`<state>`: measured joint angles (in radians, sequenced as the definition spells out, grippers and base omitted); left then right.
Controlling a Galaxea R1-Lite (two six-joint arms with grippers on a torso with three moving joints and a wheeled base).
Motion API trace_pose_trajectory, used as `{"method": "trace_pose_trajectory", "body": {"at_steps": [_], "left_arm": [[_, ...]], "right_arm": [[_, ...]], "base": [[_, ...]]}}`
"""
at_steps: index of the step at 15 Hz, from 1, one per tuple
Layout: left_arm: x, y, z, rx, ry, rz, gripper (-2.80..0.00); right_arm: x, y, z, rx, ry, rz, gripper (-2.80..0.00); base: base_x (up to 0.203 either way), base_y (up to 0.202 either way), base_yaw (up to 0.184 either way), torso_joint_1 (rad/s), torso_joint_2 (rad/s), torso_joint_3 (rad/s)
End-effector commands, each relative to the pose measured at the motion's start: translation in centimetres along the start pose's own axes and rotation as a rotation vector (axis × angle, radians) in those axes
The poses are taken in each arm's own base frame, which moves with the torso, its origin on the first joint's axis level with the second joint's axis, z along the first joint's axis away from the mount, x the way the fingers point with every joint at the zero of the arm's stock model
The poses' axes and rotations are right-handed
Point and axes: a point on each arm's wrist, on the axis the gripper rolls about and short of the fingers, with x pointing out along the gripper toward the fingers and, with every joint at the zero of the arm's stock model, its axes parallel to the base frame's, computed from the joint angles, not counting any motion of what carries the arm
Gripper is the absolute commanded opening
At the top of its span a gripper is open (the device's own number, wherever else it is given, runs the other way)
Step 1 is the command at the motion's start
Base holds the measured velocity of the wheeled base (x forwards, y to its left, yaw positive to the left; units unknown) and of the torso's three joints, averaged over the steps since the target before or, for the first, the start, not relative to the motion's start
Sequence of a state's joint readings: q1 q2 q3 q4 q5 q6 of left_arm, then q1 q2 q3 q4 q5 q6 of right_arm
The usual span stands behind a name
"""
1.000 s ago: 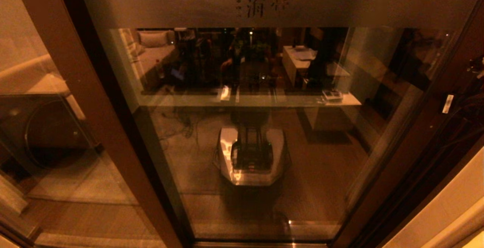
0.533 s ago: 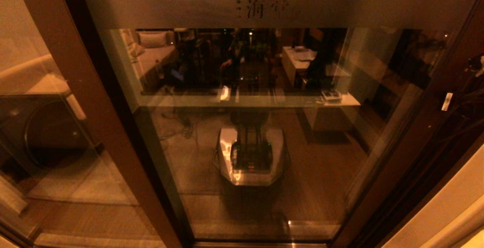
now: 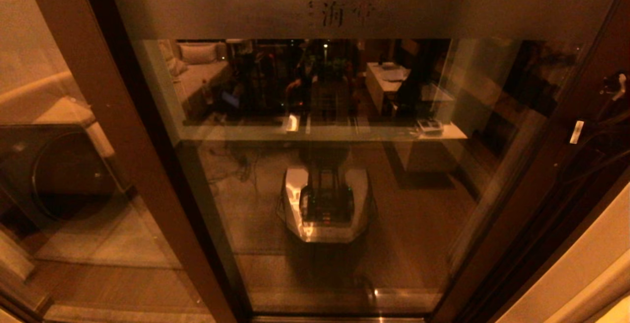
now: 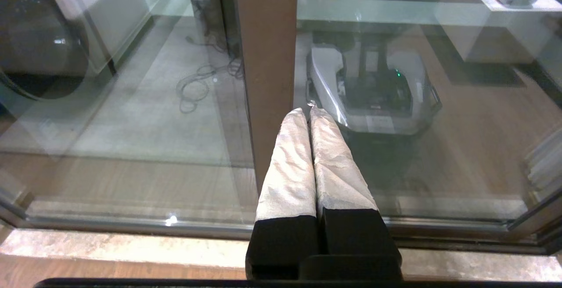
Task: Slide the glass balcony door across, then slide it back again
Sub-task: Close the slid door
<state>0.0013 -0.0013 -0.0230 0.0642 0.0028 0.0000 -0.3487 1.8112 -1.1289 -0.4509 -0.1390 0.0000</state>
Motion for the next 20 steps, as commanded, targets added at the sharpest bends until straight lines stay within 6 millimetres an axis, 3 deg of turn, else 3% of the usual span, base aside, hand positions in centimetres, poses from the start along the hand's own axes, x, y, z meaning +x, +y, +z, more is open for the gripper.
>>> {"method": "trace_pose_trajectory", "body": {"at_steps": [1,16,20], "left_arm": [[0.0,0.0,0.0,0.0,0.0,0.001,-2.8],[0.0,0.0,0.0,0.0,0.0,0.001,-2.8],[0.0,0.0,0.0,0.0,0.0,0.001,-2.8]], "right_arm": [[0.9,-0.1,-0.2,0.005,-0.03,-0.031,-2.8],[-0.5,-1.4,0.3,0.013,-0.046,-0.028,-2.8],[-3.0,-2.1,2.4,0.02,-0.117,-0.037,-2.8]], "base": [[0.0,0.0,0.0,0.0,0.0,0.0],[0.0,0.0,0.0,0.0,0.0,0.0],[0.0,0.0,0.0,0.0,0.0,0.0]]}}
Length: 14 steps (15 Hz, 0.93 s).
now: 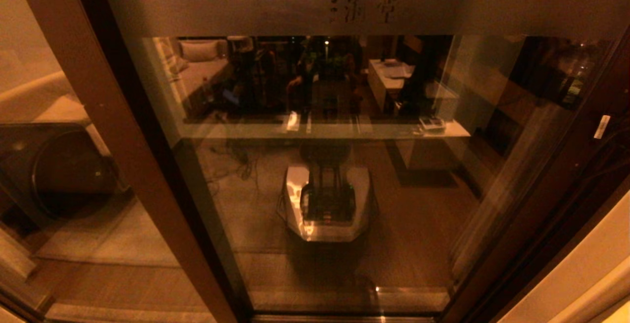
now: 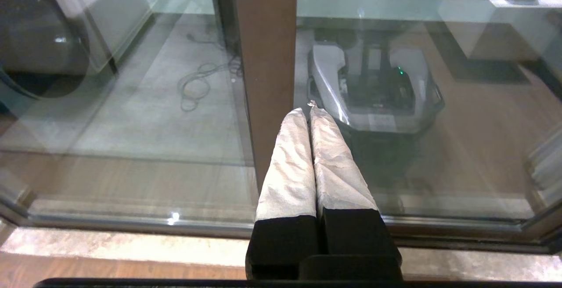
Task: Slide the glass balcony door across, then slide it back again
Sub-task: Close the slid door
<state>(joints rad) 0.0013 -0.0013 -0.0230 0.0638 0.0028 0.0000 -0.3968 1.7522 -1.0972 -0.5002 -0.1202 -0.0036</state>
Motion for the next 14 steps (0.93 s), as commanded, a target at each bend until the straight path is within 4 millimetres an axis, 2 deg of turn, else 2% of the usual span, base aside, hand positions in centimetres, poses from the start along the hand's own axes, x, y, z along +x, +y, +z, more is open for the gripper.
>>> {"method": "trace_pose_trajectory", "body": {"at_steps": [1,3,5,14], "left_arm": [[0.0,0.0,0.0,0.0,0.0,0.001,-2.8],[0.0,0.0,0.0,0.0,0.0,0.001,-2.8],[0.0,0.0,0.0,0.0,0.0,0.001,-2.8],[0.0,0.0,0.0,0.0,0.0,0.001,-2.8]], "right_arm": [[-2.2,-0.4,1.7,0.005,-0.048,-0.005,-2.8],[-3.9,-0.5,2.5,0.004,-0.037,0.042,-2.8],[-4.3,-0.5,2.4,0.002,-0.01,0.058,-2.8],[-1.5,-0.4,0.2,-0.009,0.073,0.056,-2.8]], "base": [[0.0,0.0,0.0,0.0,0.0,0.0],[0.0,0.0,0.0,0.0,0.0,0.0],[0.0,0.0,0.0,0.0,0.0,0.0],[0.0,0.0,0.0,0.0,0.0,0.0]]}}
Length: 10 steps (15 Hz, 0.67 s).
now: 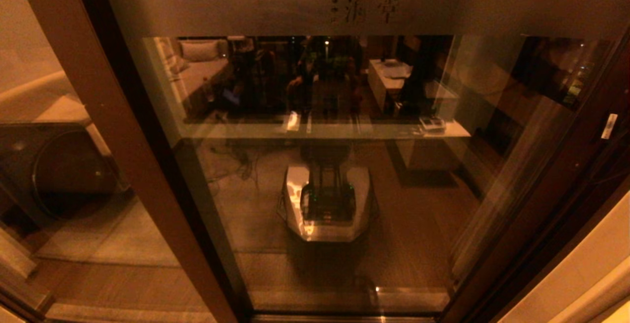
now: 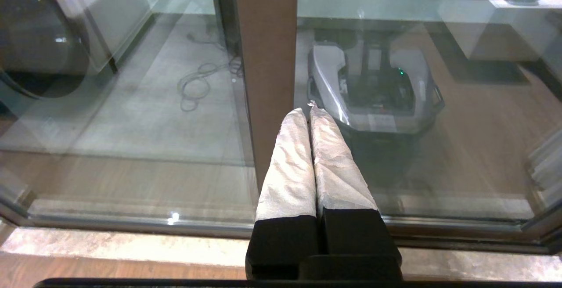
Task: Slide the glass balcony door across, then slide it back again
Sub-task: Close the slid door
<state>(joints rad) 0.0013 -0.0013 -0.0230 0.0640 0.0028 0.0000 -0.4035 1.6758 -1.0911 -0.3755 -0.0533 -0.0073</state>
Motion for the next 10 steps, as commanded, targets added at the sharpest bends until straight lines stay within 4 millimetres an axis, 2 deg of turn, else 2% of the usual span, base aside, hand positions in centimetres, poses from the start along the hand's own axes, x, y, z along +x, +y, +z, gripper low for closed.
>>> {"method": "trace_pose_trajectory", "body": {"at_steps": [1,10], "left_arm": [[0.0,0.0,0.0,0.0,0.0,0.001,-2.8],[0.0,0.0,0.0,0.0,0.0,0.001,-2.8]], "right_arm": [[1.0,-0.1,-0.7,-0.002,0.023,-0.005,-2.8],[2.7,-0.7,-1.2,-0.009,0.04,-0.022,-2.8]], "base": [[0.0,0.0,0.0,0.0,0.0,0.0],[0.0,0.0,0.0,0.0,0.0,0.0]]}}
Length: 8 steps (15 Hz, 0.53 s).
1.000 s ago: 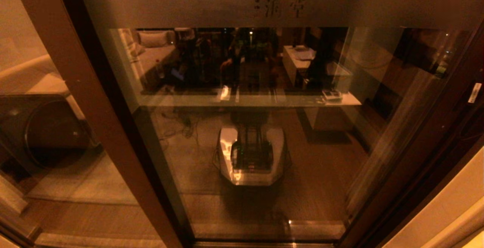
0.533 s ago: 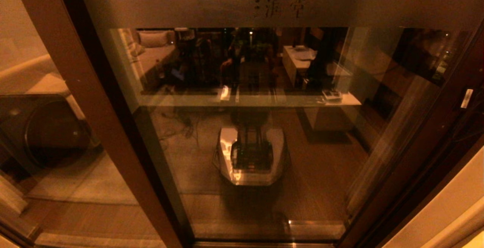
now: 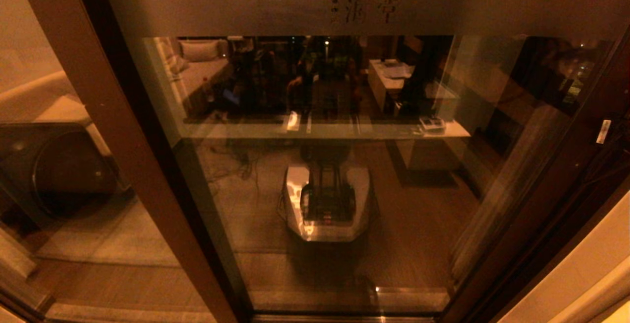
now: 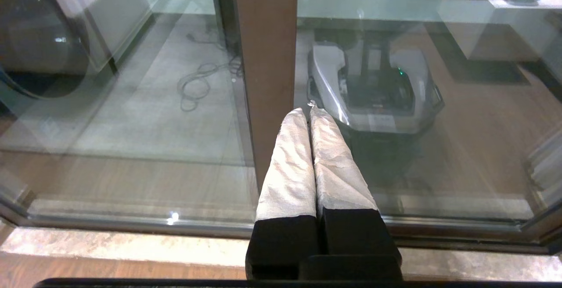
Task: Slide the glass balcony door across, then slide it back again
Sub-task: Close the slid door
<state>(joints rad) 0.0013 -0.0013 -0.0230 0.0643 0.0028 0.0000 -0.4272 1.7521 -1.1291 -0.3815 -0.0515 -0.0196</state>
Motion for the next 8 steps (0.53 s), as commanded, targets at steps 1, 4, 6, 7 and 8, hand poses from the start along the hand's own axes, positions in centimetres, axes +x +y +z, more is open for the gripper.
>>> {"method": "trace_pose_trajectory", "body": {"at_steps": [1,4,6,7,8], "left_arm": [[0.0,0.0,0.0,0.0,0.0,0.001,-2.8],[0.0,0.0,0.0,0.0,0.0,0.001,-2.8],[0.0,0.0,0.0,0.0,0.0,0.001,-2.8],[0.0,0.0,0.0,0.0,0.0,0.001,-2.8],[0.0,0.0,0.0,0.0,0.0,0.001,-2.8]], "right_arm": [[0.6,0.0,-0.2,0.0,0.006,-0.001,-2.8],[1.2,0.0,-0.1,0.001,0.005,0.0,-2.8],[1.5,0.1,-0.1,0.001,0.003,-0.001,-2.8],[1.8,0.1,-0.1,0.002,0.004,-0.002,-2.8],[1.9,0.1,0.0,0.003,0.0,-0.003,-2.8]], "base": [[0.0,0.0,0.0,0.0,0.0,0.0],[0.0,0.0,0.0,0.0,0.0,0.0],[0.0,0.0,0.0,0.0,0.0,0.0],[0.0,0.0,0.0,0.0,0.0,0.0],[0.0,0.0,0.0,0.0,0.0,0.0]]}}
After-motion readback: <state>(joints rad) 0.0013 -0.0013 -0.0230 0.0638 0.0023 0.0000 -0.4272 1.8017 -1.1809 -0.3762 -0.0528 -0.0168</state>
